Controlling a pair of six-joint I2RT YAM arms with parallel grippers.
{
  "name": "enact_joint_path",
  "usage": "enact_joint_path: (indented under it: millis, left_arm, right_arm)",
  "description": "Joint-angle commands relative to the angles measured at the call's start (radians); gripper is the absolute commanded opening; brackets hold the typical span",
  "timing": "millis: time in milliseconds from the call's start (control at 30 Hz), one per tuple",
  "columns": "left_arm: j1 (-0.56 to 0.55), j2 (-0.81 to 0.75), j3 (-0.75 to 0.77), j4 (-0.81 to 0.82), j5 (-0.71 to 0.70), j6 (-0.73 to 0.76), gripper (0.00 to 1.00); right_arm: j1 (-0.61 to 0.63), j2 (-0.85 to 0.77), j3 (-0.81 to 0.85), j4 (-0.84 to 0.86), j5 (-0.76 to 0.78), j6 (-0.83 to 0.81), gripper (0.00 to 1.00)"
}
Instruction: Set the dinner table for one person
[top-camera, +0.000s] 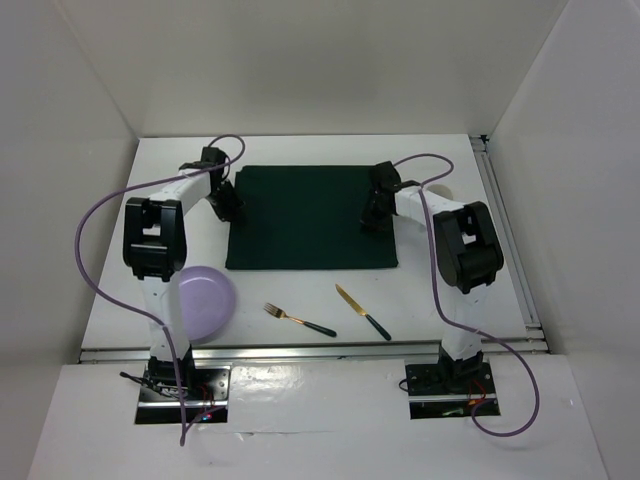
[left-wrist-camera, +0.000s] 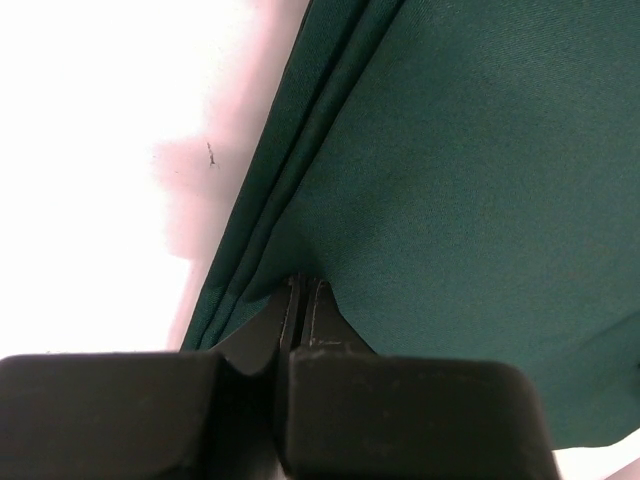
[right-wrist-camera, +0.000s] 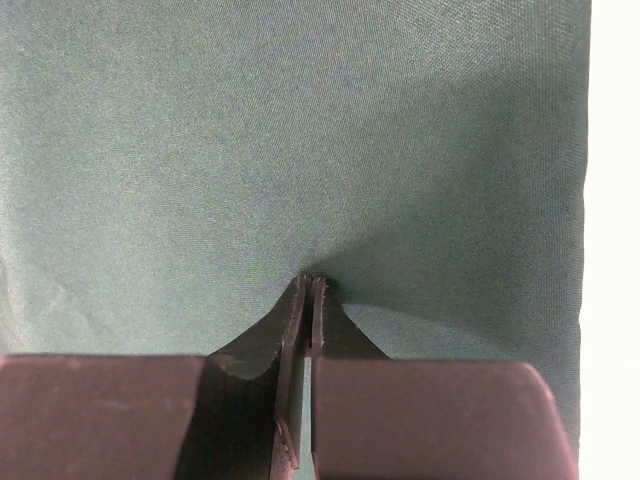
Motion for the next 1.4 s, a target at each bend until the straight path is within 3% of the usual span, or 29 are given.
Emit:
enact_joint_path:
  millis: [0, 333, 400, 433, 467, 600, 667, 800, 967, 1033, 1133, 1367]
  left_arm:
    - [0.008, 0.017, -0.056, -0.1, -0.076, 0.018, 0.0]
    - [0.008, -0.043, -0.102, -0.109, -0.094, 0.018, 0.0]
    - [0.008, -0.053, -0.075, -0.129, -0.105, 0.018, 0.04]
    - [0.008, -0.081, -0.059, -0.14, -0.118, 0.018, 0.14]
    - [0.008, -0.096, -0.03, -0.155, -0.118, 0.029, 0.2]
    - [0.008, -0.196, 0.034, -0.189, -0.128, 0.054, 0.56]
    - [0.008, -0.264, 0.053, -0.209, -0.138, 0.064, 0.67]
    - [0.008, -0.406, 0.062, -0.255, -0.16, 0.086, 0.69]
    - [0.031, -0.59, 0.062, -0.284, -0.192, 0.095, 0.69]
    - [0.04, -0.639, 0.062, -0.297, -0.192, 0.095, 0.69]
    - [0.051, -0.725, 0.071, -0.318, -0.172, 0.095, 0.81]
    - [0.07, -0.857, -0.002, -0.309, -0.143, 0.104, 0.85]
  right_arm:
    - [0.01, 0.038, -0.092, -0.077, 0.086, -0.009, 0.0]
    - [0.01, -0.005, -0.083, -0.095, 0.117, 0.002, 0.0]
    - [0.02, -0.037, -0.036, -0.116, 0.117, -0.009, 0.03]
    - [0.032, -0.051, -0.016, -0.116, 0.117, -0.031, 0.07]
    - [0.047, -0.081, 0.003, -0.129, 0.117, -0.041, 0.18]
    - [0.067, -0.149, 0.131, -0.149, 0.097, -0.072, 0.46]
    - [0.09, -0.186, 0.158, -0.158, 0.087, -0.101, 0.51]
    - [0.223, -0.226, 0.152, -0.124, -0.013, -0.115, 0.58]
    - [0.444, -0.223, 0.104, 0.008, -0.173, -0.072, 0.75]
    - [0.536, -0.174, 0.104, 0.086, -0.206, -0.049, 0.8]
    - [0.625, -0.065, 0.167, 0.144, -0.259, -0.039, 0.83]
    - [0.693, 0.159, 0.306, 0.203, -0.343, -0.009, 0.87]
